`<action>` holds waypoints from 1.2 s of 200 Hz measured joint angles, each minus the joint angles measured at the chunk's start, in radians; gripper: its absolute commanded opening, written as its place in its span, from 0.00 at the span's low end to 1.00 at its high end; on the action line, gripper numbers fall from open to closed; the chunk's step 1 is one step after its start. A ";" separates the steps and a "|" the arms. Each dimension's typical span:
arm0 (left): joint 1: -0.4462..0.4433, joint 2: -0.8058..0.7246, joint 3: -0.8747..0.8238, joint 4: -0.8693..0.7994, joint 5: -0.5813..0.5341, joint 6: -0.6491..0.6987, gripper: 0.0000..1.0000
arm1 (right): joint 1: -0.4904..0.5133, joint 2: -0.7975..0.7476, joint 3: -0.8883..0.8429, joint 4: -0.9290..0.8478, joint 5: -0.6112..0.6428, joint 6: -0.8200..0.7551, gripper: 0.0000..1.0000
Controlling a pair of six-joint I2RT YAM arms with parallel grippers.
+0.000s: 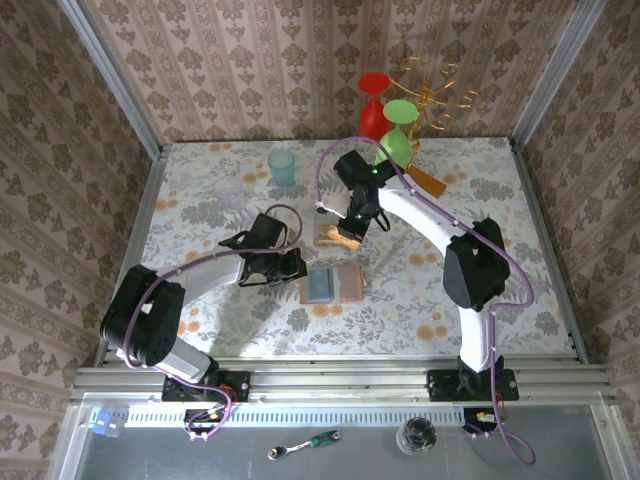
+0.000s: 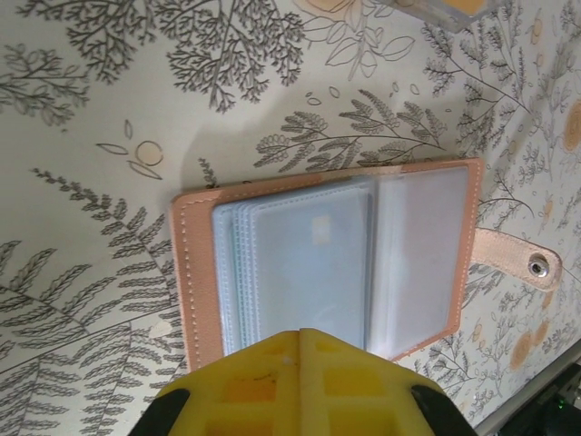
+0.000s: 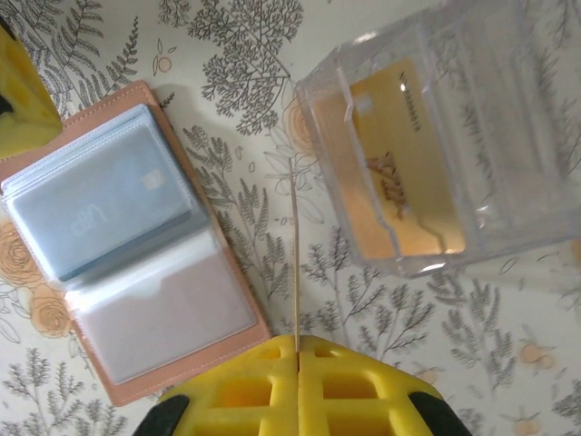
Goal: Take the credit cards out of the card holder
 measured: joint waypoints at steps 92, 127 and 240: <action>0.034 0.000 -0.002 -0.004 -0.001 0.003 0.08 | -0.005 0.215 0.332 -0.151 0.047 -0.117 0.04; 0.053 0.000 -0.002 -0.008 0.003 0.011 0.08 | -0.005 0.275 0.436 -0.182 0.050 -0.135 0.04; 0.084 -0.035 -0.066 -0.011 0.010 0.014 0.08 | -0.034 0.341 0.476 -0.229 0.050 -0.230 0.09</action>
